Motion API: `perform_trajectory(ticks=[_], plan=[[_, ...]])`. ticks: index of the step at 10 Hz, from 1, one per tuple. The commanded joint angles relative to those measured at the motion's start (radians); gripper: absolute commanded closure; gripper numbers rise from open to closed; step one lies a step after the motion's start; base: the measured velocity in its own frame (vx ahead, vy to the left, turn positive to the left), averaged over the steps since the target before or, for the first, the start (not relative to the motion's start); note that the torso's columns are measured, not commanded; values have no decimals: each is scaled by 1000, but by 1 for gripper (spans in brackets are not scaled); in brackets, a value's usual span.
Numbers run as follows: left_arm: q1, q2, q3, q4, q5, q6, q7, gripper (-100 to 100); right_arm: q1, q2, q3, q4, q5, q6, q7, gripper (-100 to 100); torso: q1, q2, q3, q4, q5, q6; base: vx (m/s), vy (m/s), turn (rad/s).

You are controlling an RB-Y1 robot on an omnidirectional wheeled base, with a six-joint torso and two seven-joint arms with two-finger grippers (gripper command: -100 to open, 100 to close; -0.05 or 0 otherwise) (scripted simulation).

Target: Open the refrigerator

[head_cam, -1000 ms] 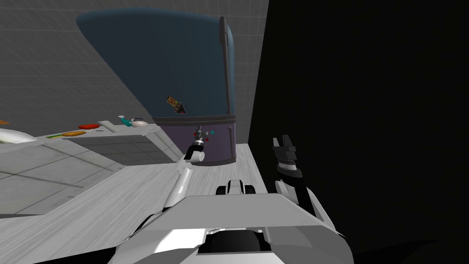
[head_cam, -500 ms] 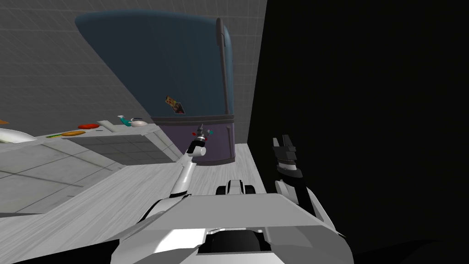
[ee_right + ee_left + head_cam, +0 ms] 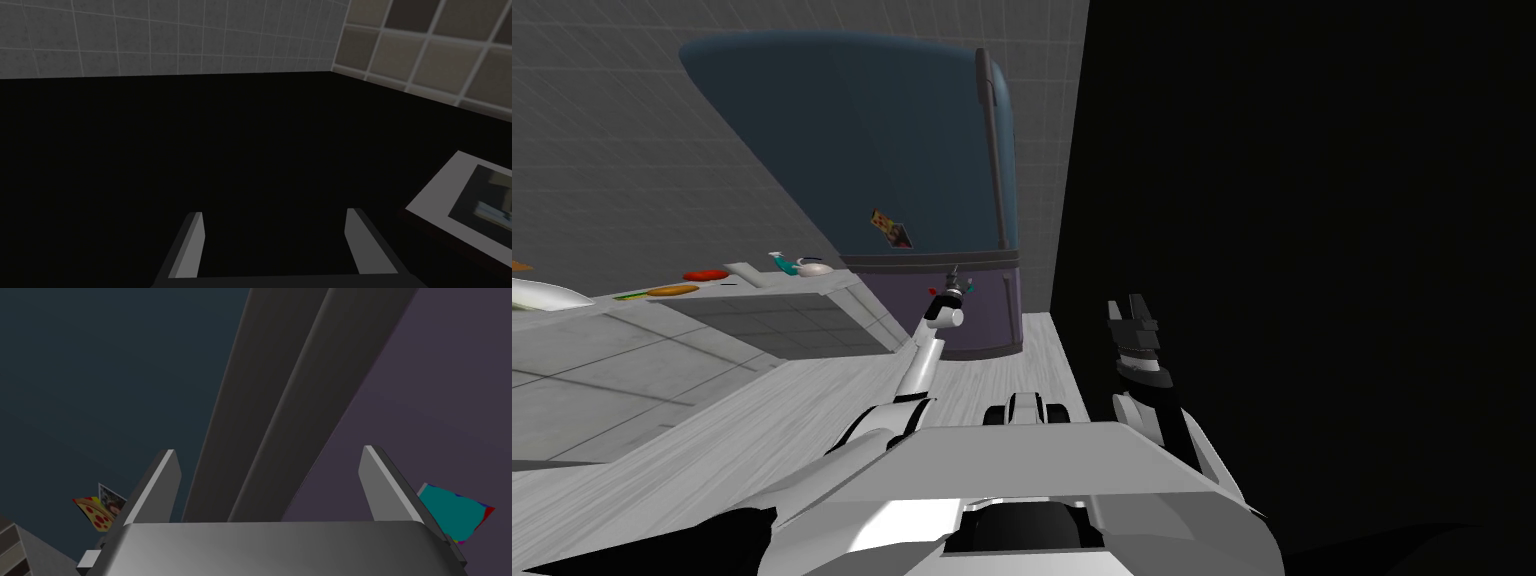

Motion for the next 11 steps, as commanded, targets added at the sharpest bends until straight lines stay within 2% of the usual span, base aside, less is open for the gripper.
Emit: perform_trajectory(ticks=[1, 2, 3, 4, 7, 8, 9, 10, 11], plan=[[-77, 7, 13, 67, 21, 48, 9, -100, 0, 0, 0, 0, 0, 0, 0, 0, 1, 0, 0, 0, 0, 0, -28, -77, -4], [-104, 7, 13, 89, 21, 48, 9, -100, 0, 0, 0, 0, 0, 0, 0, 0, 0, 0, 0, 0, 0, 0, -24, -60, 3], [-107, 7, 13, 95, 21, 48, 9, -100, 0, 0, 0, 0, 0, 0, 0, 0, 1, 0, 0, 0, 0, 0, -9, -21, -4], [-150, 16, 22, 131, 36, 78, 16, -100, 0, 0, 0, 0, 0, 0, 0, 0, 3, -1, 0, 0, 1, 0, -21, -49, -3], [-231, 26, 30, 206, 51, 108, 23, -100, 0, 0, 0, 0, 0, 0, 0, 0, 0, 1, 0, 0, 0, 0, -26, -52, 0], [-231, 26, 30, 217, 51, 108, 23, -100, 0, 0, 0, 0, 0, 0, 0, 0, 0, 0, 0, 0, 0, 0, -7, -30, -1], [-275, 35, 39, 256, 65, 138, 29, -100, 0, 0, 0, 0, 0, 0, 0, 0, 2, -1, 0, 0, 0, 0, -19, -40, -2], [-292, 35, 39, 279, 65, 138, 29, -100, 0, 0, 0, 0, 0, 0, 0, 0, 1, 0, 0, 0, 0, 0, -17, -42, 2], [-331, 45, 47, 323, 79, 167, 36, -100, 0, 0, 0, 0, 0, 0, 0, 0, 1, 0, 0, 0, 0, 0, -17, -71, -3]])
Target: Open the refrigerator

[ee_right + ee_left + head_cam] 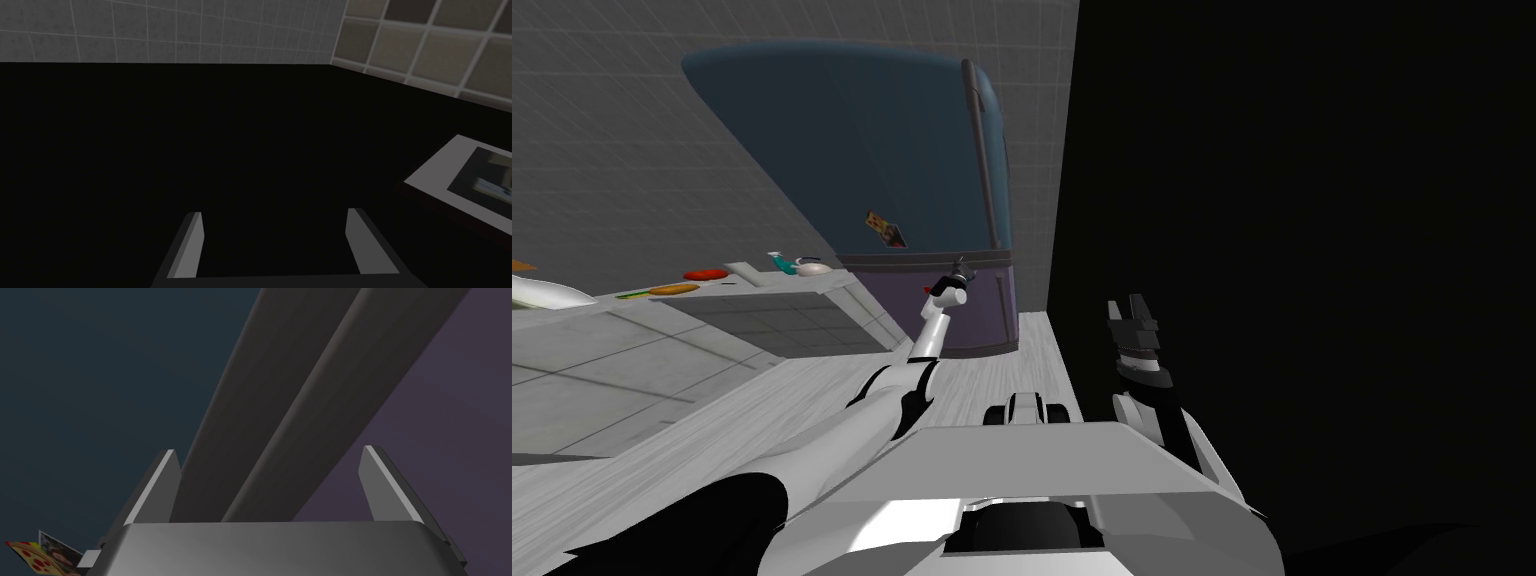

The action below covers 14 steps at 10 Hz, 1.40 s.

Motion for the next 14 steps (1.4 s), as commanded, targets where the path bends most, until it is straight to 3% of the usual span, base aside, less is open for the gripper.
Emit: perform_trajectory(ticks=[1, 3, 4, 5, 12, 14], plan=[[-71, 1, 15, 67, 8, 42, 4, -100, 0, 0, 0, 0, 0, 0, 0, 0, -2, 0, 0, 0, 0, 0, -21, -64, 1], [-130, 12, 23, 127, 22, 71, 11, -100, 0, 0, 0, 0, 0, 0, 0, 0, 0, 1, 0, 0, 0, 0, -27, -55, -3], [-130, 12, 23, 128, 22, 71, 11, -100, 0, 0, 0, 0, 0, 0, 0, 0, 1, 1, 0, 0, 0, 0, -9, -22, 1], [-172, 23, 30, 168, 36, 99, 16, -100, 0, 0, 0, 0, 0, 0, 0, 0, 2, -1, 0, 0, 1, 0, -7, -36, -2], [-346, 59, 52, 357, 73, 177, 33, -100, 0, 0, 0, 0, 0, 0, 0, 0, 0, 0, 0, 0, 0, 0, -21, -50, -1], [-419, 82, 64, 437, 95, 223, 42, -100, 0, 0, 0, 0, 0, 0, 0, 0, 0, 0, 0, 0, 0, 0, -22, -61, -2]])
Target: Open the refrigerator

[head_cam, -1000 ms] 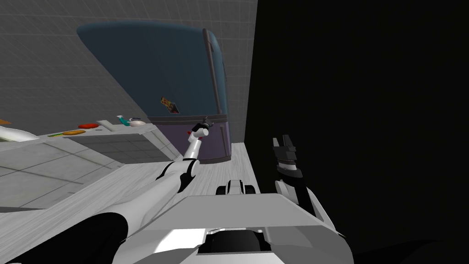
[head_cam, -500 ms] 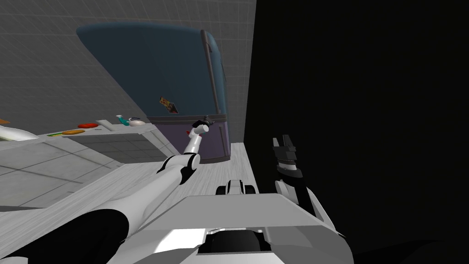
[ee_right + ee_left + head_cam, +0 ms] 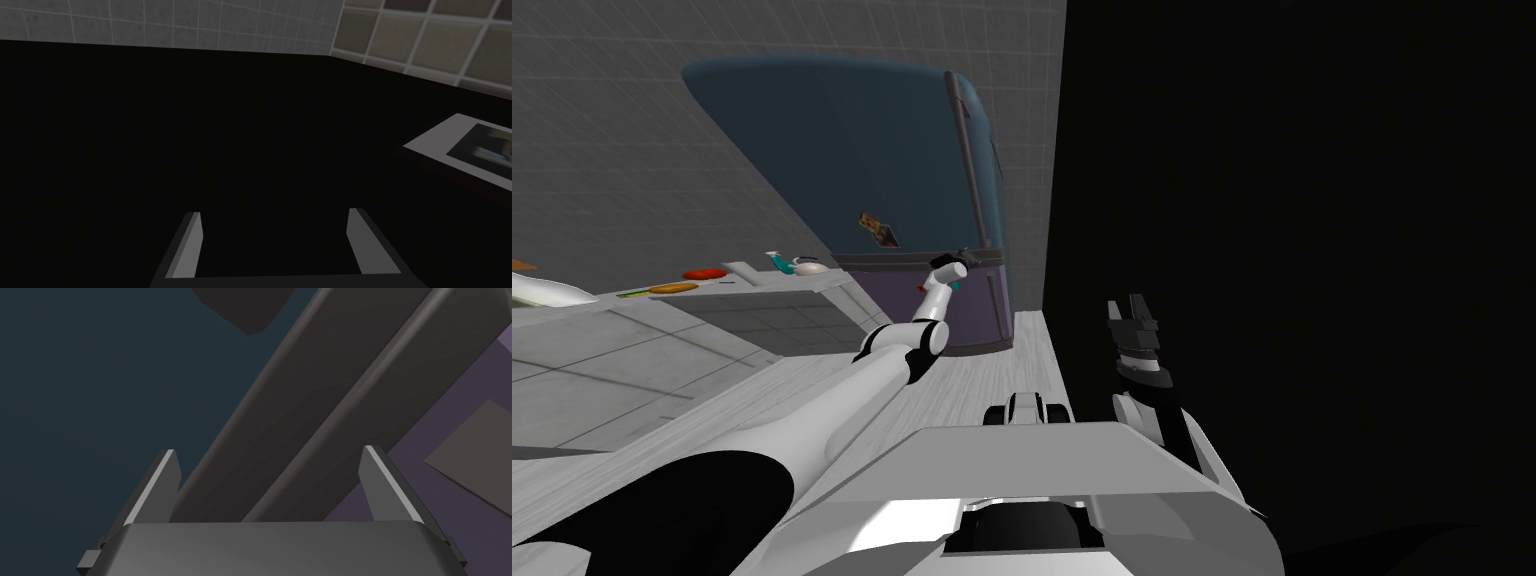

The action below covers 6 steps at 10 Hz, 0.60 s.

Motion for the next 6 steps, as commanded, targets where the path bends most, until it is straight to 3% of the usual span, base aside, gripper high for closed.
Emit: perform_trajectory(ticks=[1, 6], plan=[[-70, 15, 13, 68, 10, 43, 11, -100, 0, 0, 0, 0, 0, 0, 0, 0, -1, 0, 0, 0, 0, 0, -18, -62, 3], [-184, 47, 29, 186, 37, 99, 23, -100, 0, 0, 0, 0, 0, 0, 0, 0, 1, 0, 0, 0, 0, 0, -17, -39, -1]])
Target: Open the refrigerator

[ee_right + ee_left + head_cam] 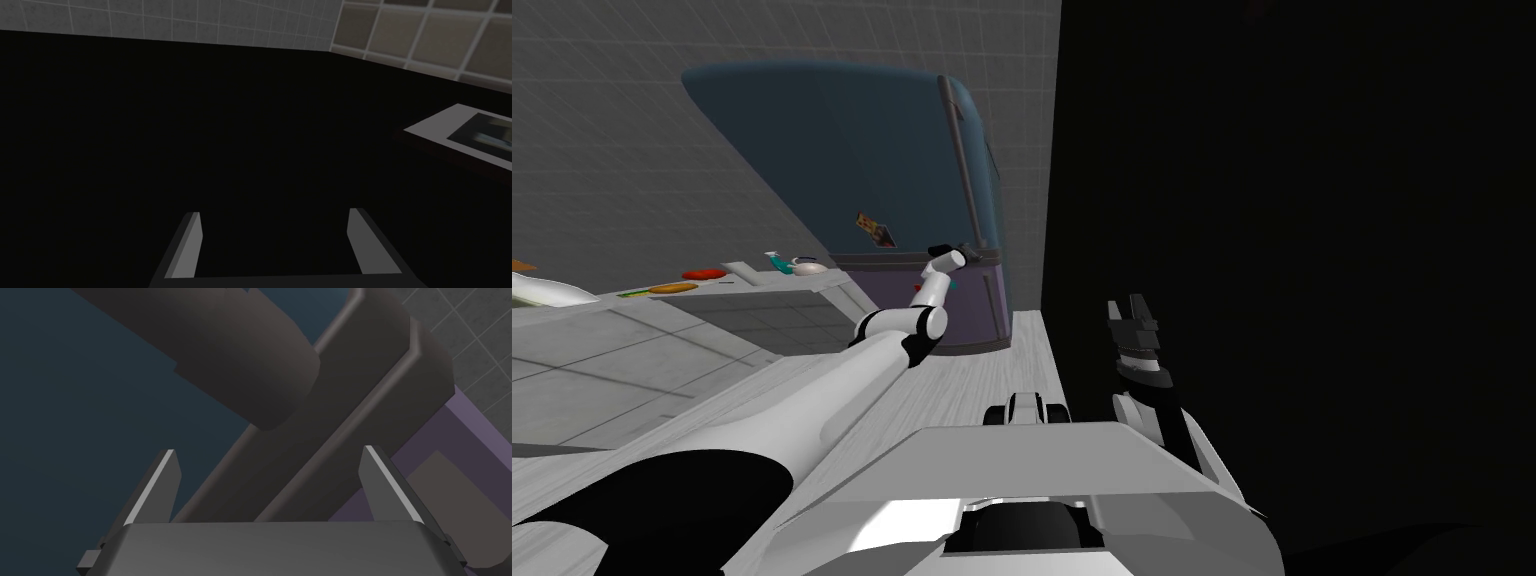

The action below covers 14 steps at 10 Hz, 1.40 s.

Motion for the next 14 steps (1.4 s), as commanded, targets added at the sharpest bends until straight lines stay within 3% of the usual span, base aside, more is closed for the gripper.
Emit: perform_trajectory(ticks=[1, 5, 6, 7, 9, 13, 14], plan=[[-43, 15, 4, 50, 16, 17, -1, -100, 0, 0, 0, 0, 0, 0, 0, 0, -1, 0, 0, 0, 0, 0, -10, -27, 1], [-146, 50, 18, 154, 41, 67, 11, -100, 0, 0, 0, 0, 0, 0, 0, 0, -2, 1, 0, 0, -1, 0, -17, -41, 3], [-131, 46, 16, 143, 45, 54, -1, -100, 0, 1, 3, 1, 0, 0, 0, 0, -4, 1, 0, 1, 0, 1, -5, -4, 13], [-135, 66, -34, 157, 44, 41, 52, -100, 0, 2, 4, 1, 0, 0, 0, 0, -4, 1, 0, 0, 0, 2, 3, 36, -140], [-138, 86, -88, 170, 43, 24, 108, -100, -1, 2, 4, 1, 0, 0, 0, 0, 0, 0, 0, 0, 0, 0, -2, 51, -119], [-144, 124, -193, 198, 41, -10, 211, -100, -1, 2, 4, 1, 0, 0, 0, 0, -1, 0, 0, 0, 0, 0, -2, 42, -95], [-144, 124, -193, 198, 41, -10, 215, -100, -1, 2, 4, 1, 0, 0, 0, 0, -1, 0, 0, 0, -1, 0, 0, 28, -36]])
